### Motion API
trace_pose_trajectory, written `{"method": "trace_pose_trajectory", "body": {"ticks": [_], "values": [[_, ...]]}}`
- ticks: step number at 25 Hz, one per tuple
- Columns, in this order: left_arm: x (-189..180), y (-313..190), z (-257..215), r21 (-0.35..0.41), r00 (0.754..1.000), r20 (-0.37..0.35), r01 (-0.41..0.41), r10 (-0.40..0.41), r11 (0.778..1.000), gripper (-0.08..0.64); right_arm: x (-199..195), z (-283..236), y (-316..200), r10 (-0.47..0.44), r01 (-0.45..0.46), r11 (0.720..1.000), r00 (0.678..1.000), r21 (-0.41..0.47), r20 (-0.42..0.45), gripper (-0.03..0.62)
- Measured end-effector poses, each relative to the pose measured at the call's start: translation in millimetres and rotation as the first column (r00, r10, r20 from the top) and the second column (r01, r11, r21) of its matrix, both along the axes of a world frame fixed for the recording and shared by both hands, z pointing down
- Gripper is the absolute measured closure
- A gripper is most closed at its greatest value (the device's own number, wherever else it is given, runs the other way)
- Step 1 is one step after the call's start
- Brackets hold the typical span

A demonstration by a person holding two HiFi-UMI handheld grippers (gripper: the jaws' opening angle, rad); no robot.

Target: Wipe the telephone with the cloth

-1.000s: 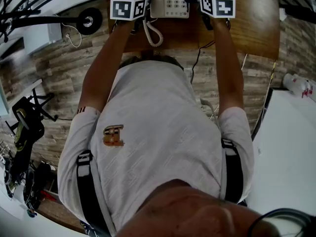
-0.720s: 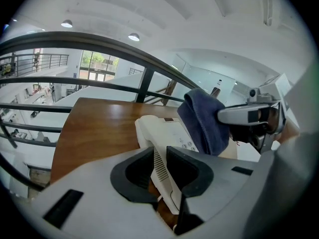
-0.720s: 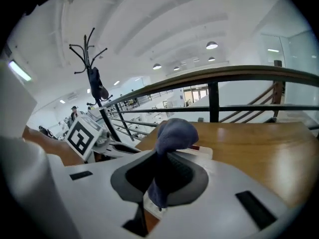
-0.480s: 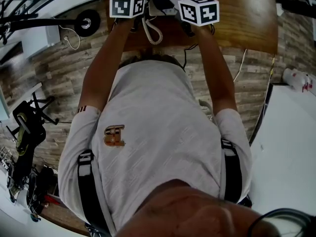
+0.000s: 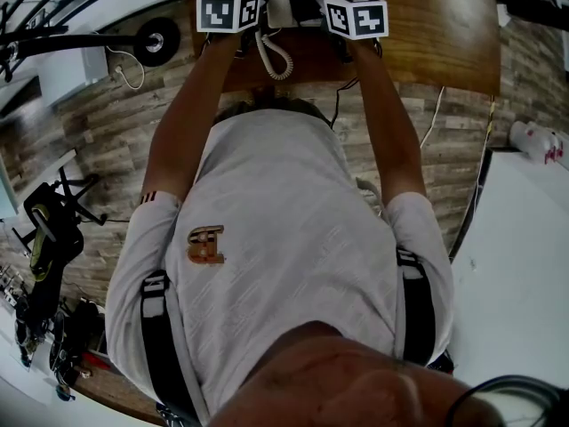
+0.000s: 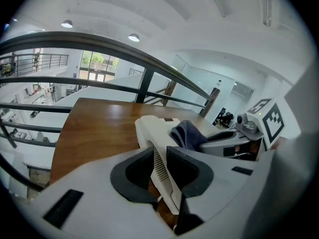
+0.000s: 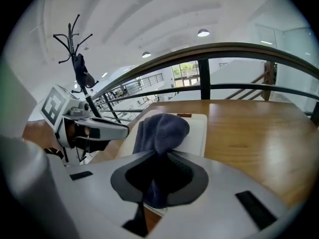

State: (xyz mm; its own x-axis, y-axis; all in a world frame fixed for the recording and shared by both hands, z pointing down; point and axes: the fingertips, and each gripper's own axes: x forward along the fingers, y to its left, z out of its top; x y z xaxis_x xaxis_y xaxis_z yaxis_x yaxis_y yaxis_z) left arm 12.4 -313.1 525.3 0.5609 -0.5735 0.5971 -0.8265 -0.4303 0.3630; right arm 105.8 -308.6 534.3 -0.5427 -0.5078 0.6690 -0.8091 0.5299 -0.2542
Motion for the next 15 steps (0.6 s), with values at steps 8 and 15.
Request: {"method": "trace_pose_trajectory", "body": {"ticks": [8,15], "values": [[1,-2,2,0.003,1.0,-0.002,0.003,-0.003,1.0,0.474,51,13,-3,0.079,-0.079,0.997,0.995,-0.002,-0.064,0.532],[0,-1,2,0.006,1.0,0.002,0.0,0.0,1.0,0.474,79,-6,10,0.114,-0.109,0.993,0.988,0.048,-0.104,0.532]]}}
